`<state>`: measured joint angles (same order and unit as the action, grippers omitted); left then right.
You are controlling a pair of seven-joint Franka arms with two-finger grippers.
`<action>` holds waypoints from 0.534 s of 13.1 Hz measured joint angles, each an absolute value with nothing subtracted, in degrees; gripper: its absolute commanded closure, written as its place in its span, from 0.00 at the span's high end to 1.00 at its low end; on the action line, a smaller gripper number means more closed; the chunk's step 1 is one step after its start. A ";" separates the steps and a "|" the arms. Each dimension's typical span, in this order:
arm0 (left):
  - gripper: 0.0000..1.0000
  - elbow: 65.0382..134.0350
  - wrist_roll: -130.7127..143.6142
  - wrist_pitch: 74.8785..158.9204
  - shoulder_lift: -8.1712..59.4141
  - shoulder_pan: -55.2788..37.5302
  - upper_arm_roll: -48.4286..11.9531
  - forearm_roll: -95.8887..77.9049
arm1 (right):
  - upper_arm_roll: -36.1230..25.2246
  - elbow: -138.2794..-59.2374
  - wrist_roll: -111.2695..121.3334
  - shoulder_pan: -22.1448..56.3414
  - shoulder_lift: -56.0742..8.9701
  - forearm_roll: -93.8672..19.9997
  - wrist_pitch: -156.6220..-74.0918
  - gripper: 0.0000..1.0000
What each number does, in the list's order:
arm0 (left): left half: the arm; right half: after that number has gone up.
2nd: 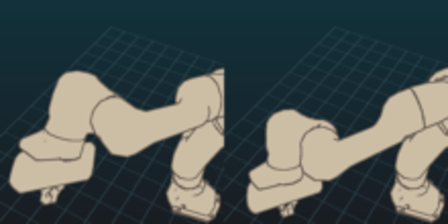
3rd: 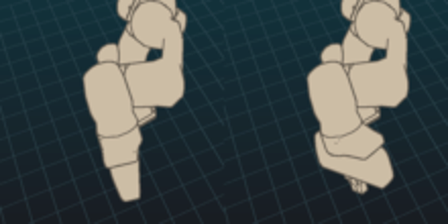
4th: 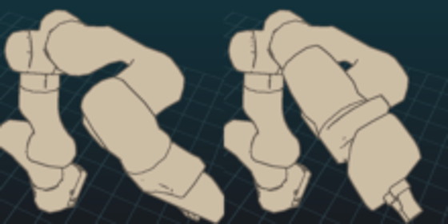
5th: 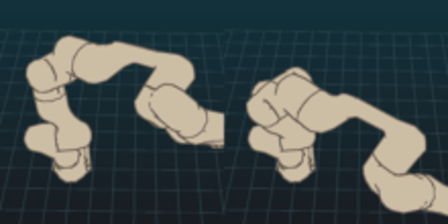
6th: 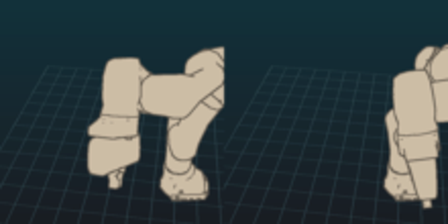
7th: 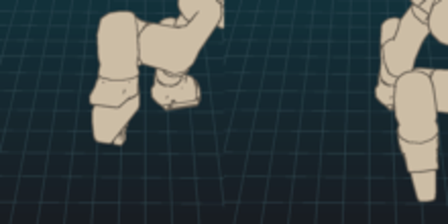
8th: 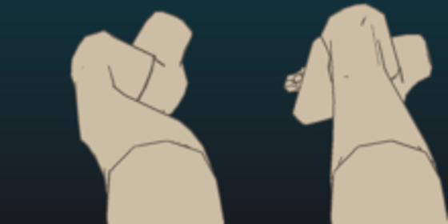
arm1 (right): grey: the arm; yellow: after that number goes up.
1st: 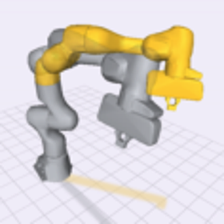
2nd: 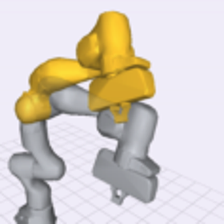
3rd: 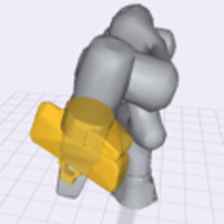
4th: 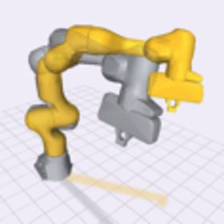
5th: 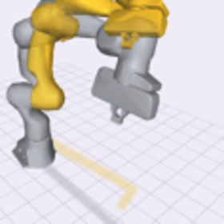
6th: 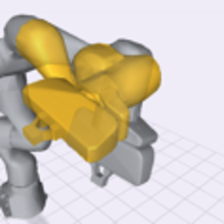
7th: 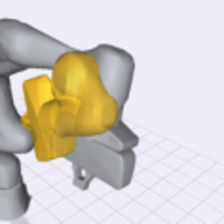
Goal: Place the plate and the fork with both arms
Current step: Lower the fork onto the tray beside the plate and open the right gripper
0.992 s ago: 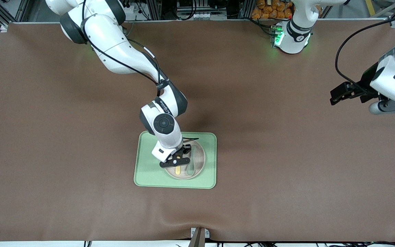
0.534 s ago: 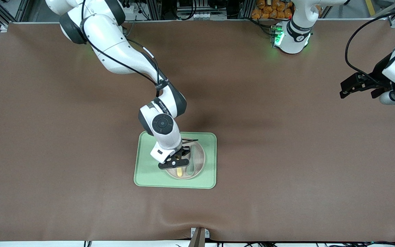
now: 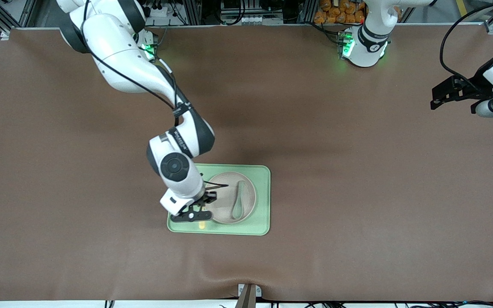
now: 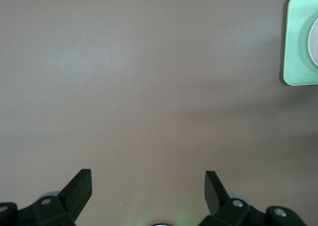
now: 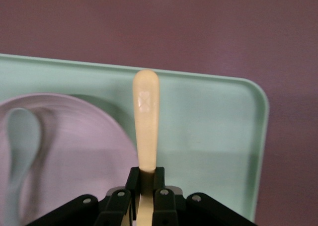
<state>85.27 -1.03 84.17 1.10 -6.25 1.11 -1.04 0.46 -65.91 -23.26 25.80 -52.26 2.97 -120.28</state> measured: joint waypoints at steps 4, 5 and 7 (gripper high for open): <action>1.00 84.31 -1.03 83.49 0.43 -6.18 1.16 -0.98 | 0.52 -68.89 -19.32 23.60 -52.21 2.94 -119.71 0.00; 1.00 83.93 -1.03 83.49 0.43 -6.18 1.18 -0.61 | 0.63 -70.04 -19.28 23.63 -52.20 2.94 -120.44 0.00; 1.00 83.13 -1.03 83.49 0.42 -6.19 1.17 0.57 | 0.77 -72.31 -19.28 23.66 -52.06 2.94 -122.63 0.06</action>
